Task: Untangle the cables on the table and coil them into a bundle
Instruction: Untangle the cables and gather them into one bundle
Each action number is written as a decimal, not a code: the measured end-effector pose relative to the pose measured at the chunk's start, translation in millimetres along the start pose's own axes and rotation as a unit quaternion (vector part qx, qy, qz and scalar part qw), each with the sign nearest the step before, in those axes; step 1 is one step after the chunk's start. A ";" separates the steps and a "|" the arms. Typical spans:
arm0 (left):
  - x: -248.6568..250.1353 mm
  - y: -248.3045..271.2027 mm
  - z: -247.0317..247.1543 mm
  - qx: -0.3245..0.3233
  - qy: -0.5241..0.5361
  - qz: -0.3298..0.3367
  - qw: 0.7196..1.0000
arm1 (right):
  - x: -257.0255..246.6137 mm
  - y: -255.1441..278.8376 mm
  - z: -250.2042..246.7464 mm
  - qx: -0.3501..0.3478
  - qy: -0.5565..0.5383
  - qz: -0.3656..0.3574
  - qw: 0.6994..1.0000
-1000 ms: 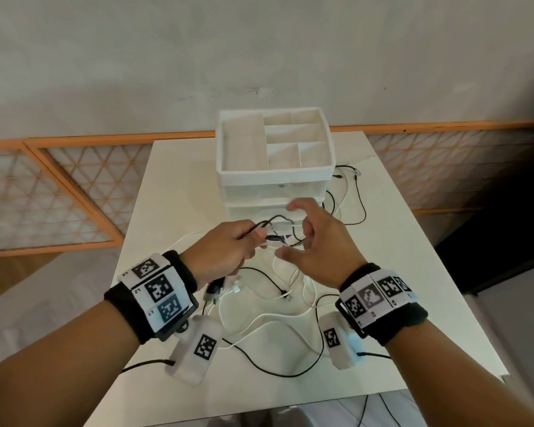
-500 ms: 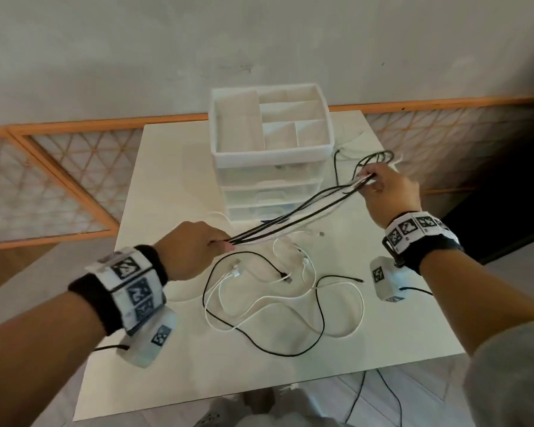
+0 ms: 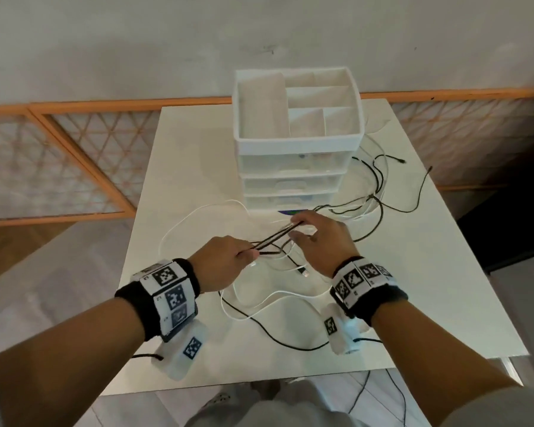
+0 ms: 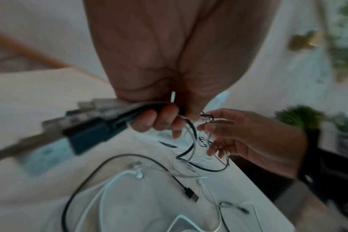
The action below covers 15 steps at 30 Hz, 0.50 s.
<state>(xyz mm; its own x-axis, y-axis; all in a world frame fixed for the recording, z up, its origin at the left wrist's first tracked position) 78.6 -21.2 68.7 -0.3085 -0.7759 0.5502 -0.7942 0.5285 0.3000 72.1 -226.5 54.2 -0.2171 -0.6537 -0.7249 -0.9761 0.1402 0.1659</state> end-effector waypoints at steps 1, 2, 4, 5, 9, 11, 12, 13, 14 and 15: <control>-8.3 0.9 1.3 0.000 0.007 -0.040 0.999 | -4.8 3.5 4.2 -0.009 0.002 -0.020 1.000; -16.3 1.8 2.1 0.007 0.019 -0.078 0.997 | -7.2 9.1 13.1 -0.025 0.021 -0.040 0.999; -27.8 4.1 2.5 0.039 0.052 -0.142 0.988 | -12.6 27.4 36.7 -0.062 0.079 -0.081 0.992; -31.9 4.2 3.2 0.055 0.079 -0.163 0.982 | -14.6 37.1 50.3 -0.092 0.111 -0.100 0.984; -25.6 6.4 1.5 0.069 0.188 -0.153 0.968 | -14.6 56.5 108.2 -0.275 0.228 -0.080 0.931; -17.2 6.8 -2.2 0.052 0.159 -0.122 0.978 | -15.7 57.9 128.1 -0.314 0.253 -0.059 0.913; -13.8 6.4 -4.6 0.053 0.145 -0.107 0.982 | -15.0 55.8 133.9 -0.312 0.246 -0.061 0.916; -12.2 5.1 -6.6 0.055 0.139 -0.094 0.984 | -16.1 53.9 133.9 -0.303 0.227 -0.069 0.923; -11.7 4.1 -9.8 0.058 0.141 -0.085 0.985 | -16.6 51.3 130.9 -0.291 0.200 -0.073 0.933; -11.5 3.6 -13.5 0.064 0.151 -0.081 0.983 | -18.3 48.4 123.1 -0.272 0.166 -0.081 0.944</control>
<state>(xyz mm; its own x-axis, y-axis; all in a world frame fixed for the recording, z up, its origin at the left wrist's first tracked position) 86.4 -5.7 73.9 -0.0182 -0.6985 0.7154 -0.8851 0.3440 0.3134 28.0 -116.2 -6.7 0.0370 -0.8438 -0.5354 -0.8286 -0.3253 0.4555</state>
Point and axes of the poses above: each hand's wrist, its own y-axis away from the middle knuckle, its own z-axis out of the palm, x = y × z, the point moved 3 cm from there along -y, towards the middle knuckle, and after that the axes turned 5 degrees about z, right-handed, at the moved point
